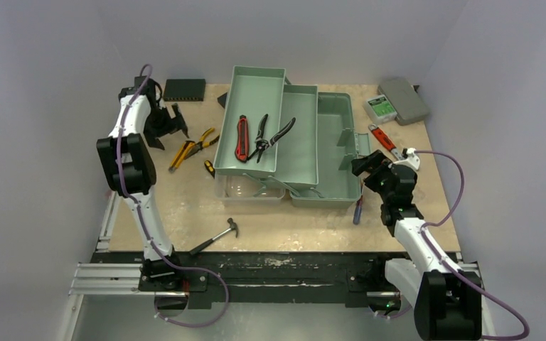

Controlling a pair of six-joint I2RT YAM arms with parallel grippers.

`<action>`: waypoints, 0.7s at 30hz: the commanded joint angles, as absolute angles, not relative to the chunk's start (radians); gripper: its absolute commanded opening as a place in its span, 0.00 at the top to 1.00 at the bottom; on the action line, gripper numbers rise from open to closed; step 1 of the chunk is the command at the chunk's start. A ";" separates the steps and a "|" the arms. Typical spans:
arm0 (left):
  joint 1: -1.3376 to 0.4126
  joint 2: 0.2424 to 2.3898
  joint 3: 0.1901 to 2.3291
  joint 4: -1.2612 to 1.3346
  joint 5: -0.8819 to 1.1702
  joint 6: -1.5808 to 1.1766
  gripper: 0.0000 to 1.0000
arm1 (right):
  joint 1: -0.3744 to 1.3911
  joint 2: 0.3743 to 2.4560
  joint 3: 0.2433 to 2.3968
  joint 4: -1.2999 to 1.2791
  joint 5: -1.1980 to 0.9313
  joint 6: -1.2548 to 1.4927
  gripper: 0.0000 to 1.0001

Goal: Pack the tool kit

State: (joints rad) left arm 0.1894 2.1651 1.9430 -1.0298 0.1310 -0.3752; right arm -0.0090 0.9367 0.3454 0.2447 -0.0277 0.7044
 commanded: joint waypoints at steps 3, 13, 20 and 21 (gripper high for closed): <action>0.140 2.215 1.963 -1.171 0.019 -0.085 0.00 | -0.014 0.955 0.348 0.297 -0.073 0.729 0.01; 0.118 2.312 2.034 -1.202 -0.049 0.029 0.33 | -0.015 0.938 0.346 0.286 -0.069 0.732 0.01; 0.049 2.308 2.003 -1.188 -0.207 0.018 0.27 | -0.015 0.922 0.350 0.269 -0.058 0.733 0.01; 0.044 2.307 1.999 -1.192 -0.220 0.011 0.33 | -0.014 0.918 0.348 0.269 -0.056 0.733 0.01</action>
